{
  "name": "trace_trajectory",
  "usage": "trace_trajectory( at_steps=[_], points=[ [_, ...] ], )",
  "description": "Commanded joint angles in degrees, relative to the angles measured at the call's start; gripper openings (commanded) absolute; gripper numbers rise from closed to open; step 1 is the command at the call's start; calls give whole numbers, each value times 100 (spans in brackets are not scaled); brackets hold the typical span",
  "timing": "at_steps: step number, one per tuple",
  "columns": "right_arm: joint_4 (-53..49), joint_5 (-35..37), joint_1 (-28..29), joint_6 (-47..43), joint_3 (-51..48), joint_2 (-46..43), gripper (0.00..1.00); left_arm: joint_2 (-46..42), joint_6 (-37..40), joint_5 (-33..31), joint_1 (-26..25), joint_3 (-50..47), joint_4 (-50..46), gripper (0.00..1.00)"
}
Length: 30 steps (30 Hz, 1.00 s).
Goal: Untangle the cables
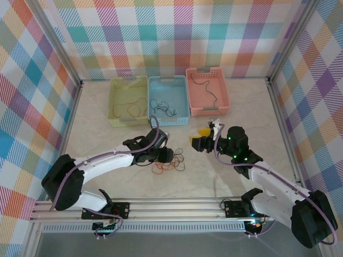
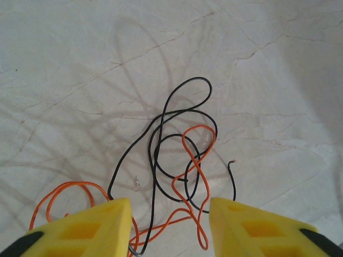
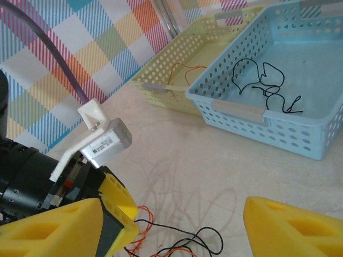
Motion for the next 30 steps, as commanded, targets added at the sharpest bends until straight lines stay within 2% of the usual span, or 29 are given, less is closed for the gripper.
trace_trajectory(
  at_steps=[1, 5, 8, 30],
  points=[
    [113, 87, 16, -150, -47, -78, 70, 175, -15, -14, -2, 132, -53, 38],
    [74, 105, 17, -195, -34, -76, 70, 29, -49, -456, 4, -5, -160, 47],
    [59, 131, 14, -209, -36, -89, 70, -98, -67, -512, 4, -125, -140, 49],
    [64, 234, 17, -197, -21, 48, 72, 331, -108, 20, -31, -200, -29, 39]
  ],
)
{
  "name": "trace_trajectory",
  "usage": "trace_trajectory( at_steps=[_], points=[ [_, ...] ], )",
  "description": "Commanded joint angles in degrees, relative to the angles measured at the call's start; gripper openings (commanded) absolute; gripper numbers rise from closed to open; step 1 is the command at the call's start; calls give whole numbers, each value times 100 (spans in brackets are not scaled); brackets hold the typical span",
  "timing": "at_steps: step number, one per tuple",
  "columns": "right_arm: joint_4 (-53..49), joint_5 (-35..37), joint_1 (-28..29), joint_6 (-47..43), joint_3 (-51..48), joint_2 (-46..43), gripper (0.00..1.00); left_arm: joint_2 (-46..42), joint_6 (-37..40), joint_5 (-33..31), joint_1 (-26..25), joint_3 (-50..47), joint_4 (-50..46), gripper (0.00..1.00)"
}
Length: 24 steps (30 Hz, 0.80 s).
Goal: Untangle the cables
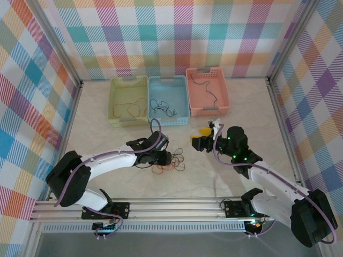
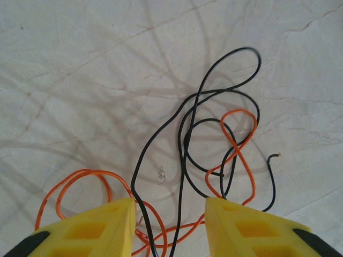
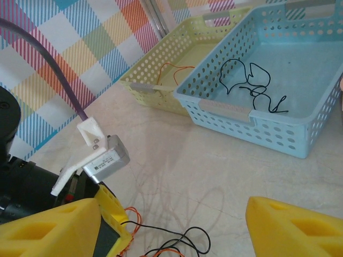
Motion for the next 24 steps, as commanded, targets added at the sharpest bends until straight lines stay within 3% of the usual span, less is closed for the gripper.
trace_trajectory(
  at_steps=[1, 7, 14, 24],
  points=[
    [81, 25, 16, -96, -21, 1, 73, 74, 9, 84, -37, -29, -22, 39],
    [64, 55, 17, -113, -6, 18, 73, 46, -3, 118, -39, -39, 82, 28],
    [46, 55, 17, -114, -17, -52, 73, -133, 152, 162, -57, 33, 151, 4],
    [239, -123, 17, -122, -143, -290, 74, -1304, 904, 198, -115, 682, -161, 0]
  ],
)
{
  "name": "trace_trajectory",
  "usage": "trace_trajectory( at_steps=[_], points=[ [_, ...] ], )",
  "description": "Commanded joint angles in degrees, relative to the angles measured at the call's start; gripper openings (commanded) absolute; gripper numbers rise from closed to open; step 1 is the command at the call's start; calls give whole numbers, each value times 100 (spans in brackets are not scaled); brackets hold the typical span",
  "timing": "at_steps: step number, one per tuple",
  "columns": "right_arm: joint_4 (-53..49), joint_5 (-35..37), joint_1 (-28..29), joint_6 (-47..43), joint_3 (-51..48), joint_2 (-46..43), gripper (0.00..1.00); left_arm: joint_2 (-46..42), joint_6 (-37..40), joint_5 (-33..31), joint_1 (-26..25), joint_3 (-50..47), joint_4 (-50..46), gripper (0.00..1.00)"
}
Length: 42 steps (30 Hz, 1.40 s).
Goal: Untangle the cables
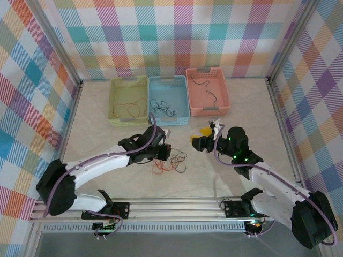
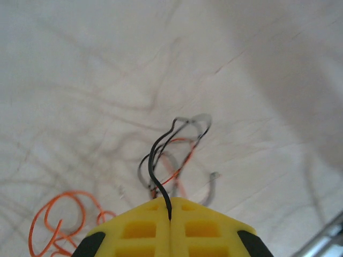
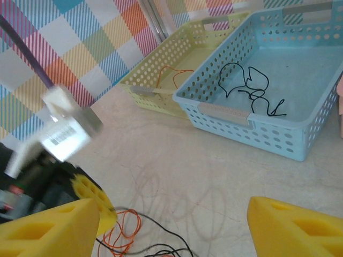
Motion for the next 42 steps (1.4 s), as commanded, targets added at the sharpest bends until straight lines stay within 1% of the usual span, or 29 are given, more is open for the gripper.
trace_trajectory(
  at_steps=[1, 4, 7, 9, 14, 19, 23, 26, 30, 35, 42],
  points=[
    [285, -186, 17, -120, -127, -206, 74, -514, 443, 112, -84, 260, -100, 0],
    [732, -460, 17, -38, -295, -274, 79, -757, 556, 317, -88, 298, -163, 0],
    [1363, -961, 47, -13, -481, -234, 80, -938, 554, 484, -88, 331, -222, 0],
    [1547, -1078, 122, -77, -524, -214, 81, -1053, 552, 572, -90, 357, -244, 0],
    [1600, -1095, 571, -647, -468, 6, 81, -1261, 545, 748, -87, 444, -380, 0],
    [1446, -1045, 931, -993, -256, 398, 82, -1330, 475, 955, -91, 558, -465, 0],
    [1342, -482, 1080, -1095, -115, 692, 81, -1332, 433, 1177, -88, 623, -504, 0],
    [1533, -195, 1106, -1053, -95, 878, 81, -1344, 408, 1300, -84, 654, -513, 0],
    [1629, -56, 1140, -984, 51, 1265, 81, -1337, 356, 1526, -85, 762, -523, 0],
    [1446, 817, 1168, -918, 315, 1627, 80, -1435, 275, 1955, -95, 985, -582, 0],
    [965, 1870, 1159, -998, 512, 1842, 80, -1659, 266, 2443, -111, 1336, -851, 0]
  ],
)
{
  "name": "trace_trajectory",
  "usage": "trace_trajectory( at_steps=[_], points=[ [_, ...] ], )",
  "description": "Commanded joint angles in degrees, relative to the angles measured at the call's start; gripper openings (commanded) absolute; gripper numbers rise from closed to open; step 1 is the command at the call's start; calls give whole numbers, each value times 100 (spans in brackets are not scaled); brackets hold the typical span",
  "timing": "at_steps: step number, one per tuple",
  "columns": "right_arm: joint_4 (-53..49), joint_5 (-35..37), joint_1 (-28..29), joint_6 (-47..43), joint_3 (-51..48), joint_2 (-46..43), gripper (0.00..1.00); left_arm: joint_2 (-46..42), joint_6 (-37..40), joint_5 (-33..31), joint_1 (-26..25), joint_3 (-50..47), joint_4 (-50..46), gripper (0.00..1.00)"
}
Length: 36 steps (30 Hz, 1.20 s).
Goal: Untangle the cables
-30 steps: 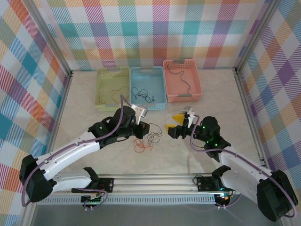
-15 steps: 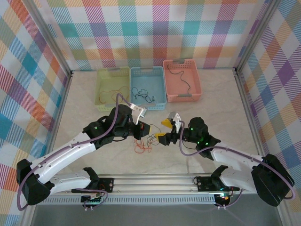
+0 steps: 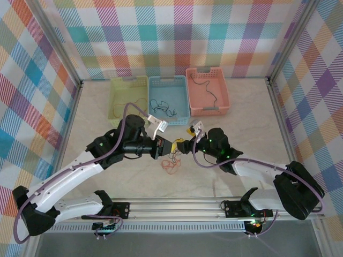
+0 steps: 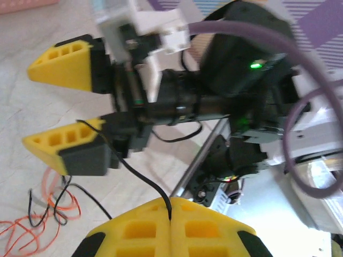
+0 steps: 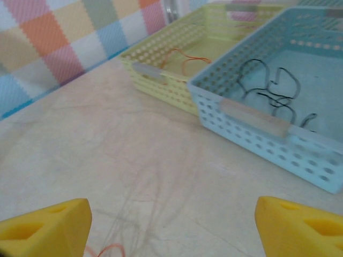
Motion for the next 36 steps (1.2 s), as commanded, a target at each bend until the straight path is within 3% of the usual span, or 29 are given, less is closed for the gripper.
trace_trajectory(
  at_steps=[1, 12, 32, 36],
  points=[
    [-296, 776, 28, -118, 245, 128, 80, -246, -76, 443, -85, 298, -173, 0],
    [-948, 1743, -224, 162, 433, 299, 78, -682, 111, 412, -92, 603, -576, 0],
    [-1936, 1856, -1081, 1282, 608, 655, 75, -1983, 315, -457, -82, 1017, -1317, 0],
    [-1741, 1511, -1160, 1312, 563, 637, 74, -2120, 319, -672, -88, 986, -1300, 0]
  ],
)
